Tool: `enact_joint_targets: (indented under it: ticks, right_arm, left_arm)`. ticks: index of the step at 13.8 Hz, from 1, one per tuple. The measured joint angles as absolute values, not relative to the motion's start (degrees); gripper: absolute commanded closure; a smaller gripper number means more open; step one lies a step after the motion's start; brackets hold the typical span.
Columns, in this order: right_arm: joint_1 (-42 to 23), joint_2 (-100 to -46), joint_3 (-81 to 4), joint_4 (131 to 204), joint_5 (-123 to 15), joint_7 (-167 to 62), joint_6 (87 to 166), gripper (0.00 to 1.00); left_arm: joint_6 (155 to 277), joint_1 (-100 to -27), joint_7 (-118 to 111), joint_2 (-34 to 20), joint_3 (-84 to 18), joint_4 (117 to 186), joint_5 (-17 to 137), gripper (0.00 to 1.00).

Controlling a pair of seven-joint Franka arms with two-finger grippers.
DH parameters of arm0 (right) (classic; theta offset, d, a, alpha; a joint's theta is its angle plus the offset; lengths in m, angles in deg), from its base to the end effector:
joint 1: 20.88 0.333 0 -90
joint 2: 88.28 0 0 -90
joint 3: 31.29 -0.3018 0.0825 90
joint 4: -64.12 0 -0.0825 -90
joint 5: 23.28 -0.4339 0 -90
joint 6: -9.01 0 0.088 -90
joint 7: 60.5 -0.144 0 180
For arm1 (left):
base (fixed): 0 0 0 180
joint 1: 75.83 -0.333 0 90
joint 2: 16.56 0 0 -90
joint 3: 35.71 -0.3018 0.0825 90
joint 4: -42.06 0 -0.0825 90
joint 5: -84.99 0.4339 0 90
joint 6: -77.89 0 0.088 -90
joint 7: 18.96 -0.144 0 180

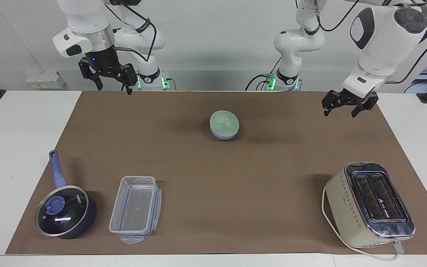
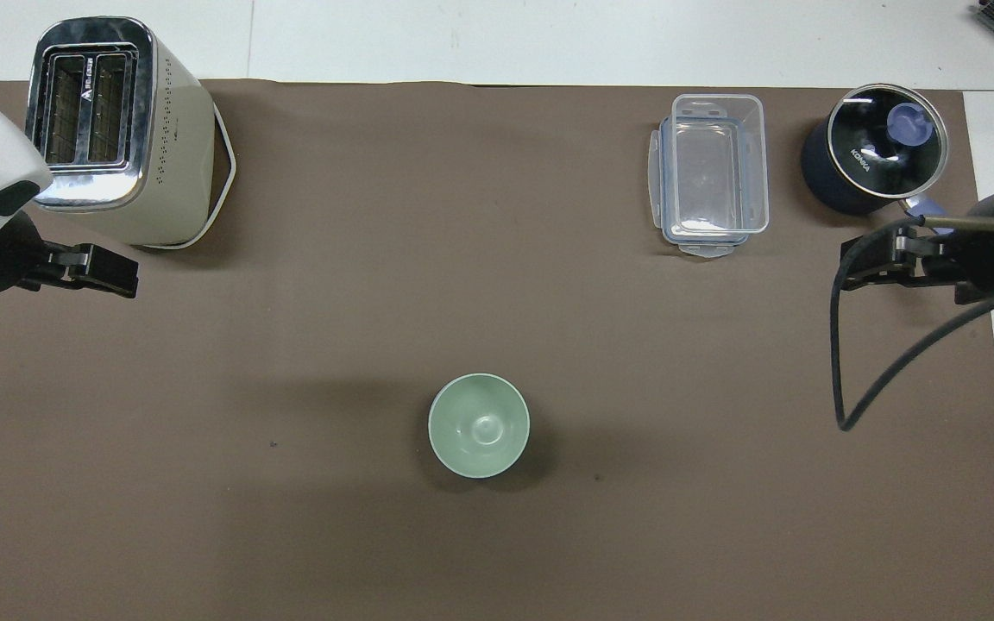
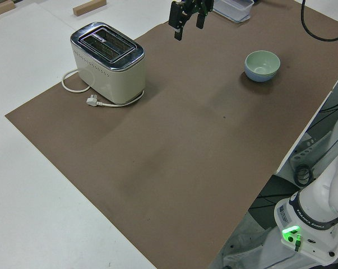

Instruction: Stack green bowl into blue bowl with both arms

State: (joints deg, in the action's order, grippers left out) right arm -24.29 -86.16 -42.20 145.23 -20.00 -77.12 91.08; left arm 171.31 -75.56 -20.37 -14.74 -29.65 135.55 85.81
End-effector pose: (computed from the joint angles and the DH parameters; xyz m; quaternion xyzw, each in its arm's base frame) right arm 0.5959 0.0674 0.6194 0.9962 -0.0832 -0.0044 0.0264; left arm 0.6114 -0.0651 0.5273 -0.9975 0.0680 0.0162 0.0062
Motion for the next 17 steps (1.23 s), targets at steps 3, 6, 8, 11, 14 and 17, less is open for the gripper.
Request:
enact_joint_targets:
  ticks: [3, 6, 8, 11, 14, 17]
  right_arm:
    - [-25.8, -86.5, -42.2, 145.9, -21.7, -77.1, 91.2, 0.0]
    - [-26.2, -87.5, -42.2, 147.9, -22.1, -77.1, 92.4, 0.0]
    - [-26.2, -88.1, -42.2, 149.0, -22.1, -77.1, 93.1, 0.0]
    - [-26.2, -88.4, -42.2, 149.5, -22.1, -77.1, 93.5, 0.0]
    - [-26.3, -88.5, -42.2, 149.7, -22.1, -77.1, 93.5, 0.0]
    - [-26.3, -88.5, -42.2, 149.7, -22.1, -77.1, 93.5, 0.0]
  left_arm:
    - [171.3, -75.6, -20.4, -14.7, -29.7, 135.5, 85.8, 0.0]
    - [171.3, -75.6, -20.4, -14.7, -29.6, 135.5, 85.8, 0.0]
    - [171.3, -75.6, -20.4, -14.7, -29.6, 135.5, 85.8, 0.0]
    - [171.3, -75.6, -20.4, -14.7, -29.6, 135.5, 85.8, 0.0]
    - [171.3, -75.6, -20.4, -14.7, -29.6, 135.5, 85.8, 0.0]
    - [171.3, -75.6, -20.4, -14.7, -29.6, 135.5, 85.8, 0.0]
